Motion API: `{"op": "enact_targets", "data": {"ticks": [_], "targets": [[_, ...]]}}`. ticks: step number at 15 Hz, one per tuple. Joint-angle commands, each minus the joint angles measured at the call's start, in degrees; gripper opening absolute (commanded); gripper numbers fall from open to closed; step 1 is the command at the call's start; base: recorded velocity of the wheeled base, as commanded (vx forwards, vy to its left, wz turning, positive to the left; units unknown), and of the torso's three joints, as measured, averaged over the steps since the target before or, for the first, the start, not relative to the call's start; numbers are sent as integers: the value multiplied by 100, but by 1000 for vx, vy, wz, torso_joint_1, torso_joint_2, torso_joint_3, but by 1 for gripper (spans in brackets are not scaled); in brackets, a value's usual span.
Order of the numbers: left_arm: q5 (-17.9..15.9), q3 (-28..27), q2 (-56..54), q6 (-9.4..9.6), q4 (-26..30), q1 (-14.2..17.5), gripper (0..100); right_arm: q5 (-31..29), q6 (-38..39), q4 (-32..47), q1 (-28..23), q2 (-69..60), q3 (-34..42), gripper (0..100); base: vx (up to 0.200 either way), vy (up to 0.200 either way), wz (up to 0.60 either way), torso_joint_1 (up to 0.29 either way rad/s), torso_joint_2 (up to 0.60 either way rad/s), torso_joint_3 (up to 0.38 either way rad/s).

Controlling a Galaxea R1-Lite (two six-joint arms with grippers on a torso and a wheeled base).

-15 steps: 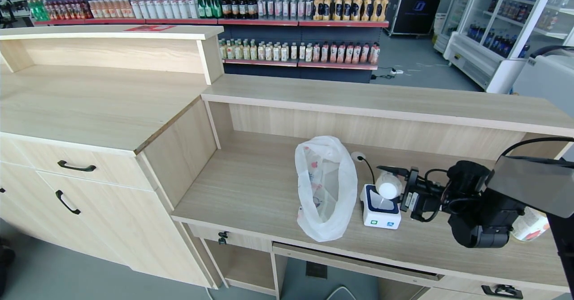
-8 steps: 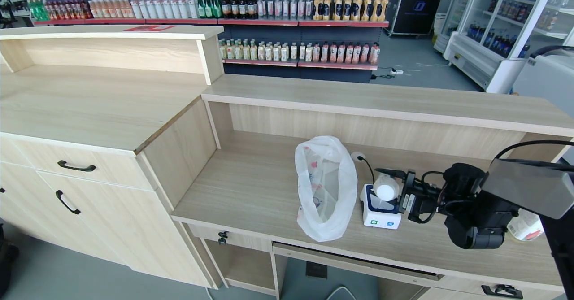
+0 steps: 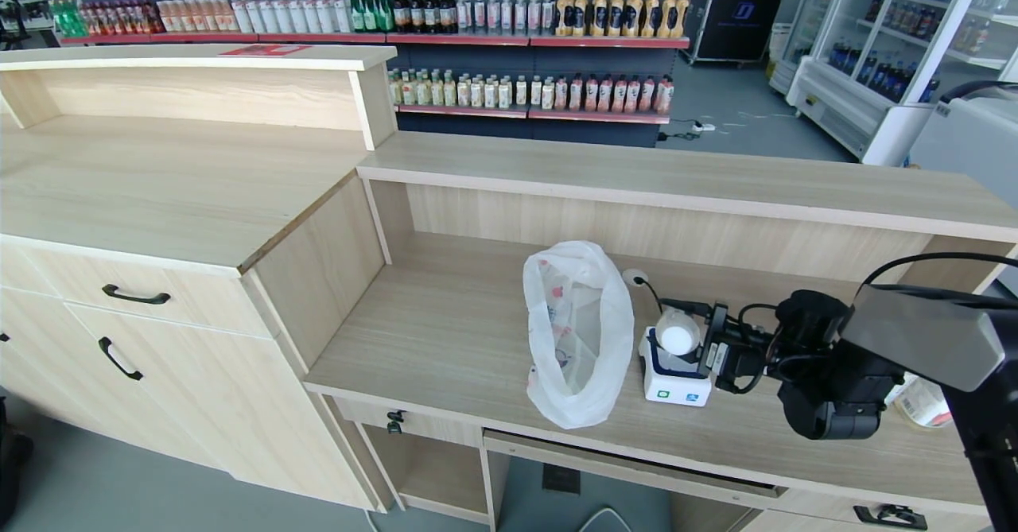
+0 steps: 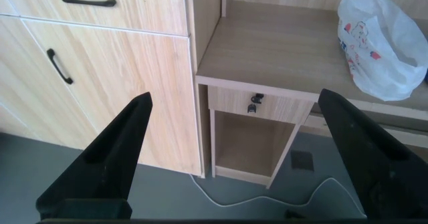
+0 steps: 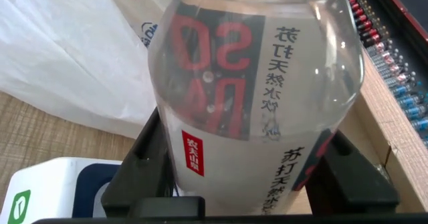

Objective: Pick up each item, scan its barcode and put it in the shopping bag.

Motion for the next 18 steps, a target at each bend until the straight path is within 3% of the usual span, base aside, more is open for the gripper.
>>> {"op": "enact_targets", "data": {"ticks": [1,15,18], "targets": [[0,0,-2,-1,-1,0,100,2,26,3,56,85,-94,0,0,0,0,0,0,0],[0,0,-2,-1,-1,0,100,-7,88,12,135,173,-243,0,0,0,0,0,0,0],[0,0,-2,-1,-1,0,100,2,800,3,170,-187,-287,0,0,0,0,0,0,0]]}}
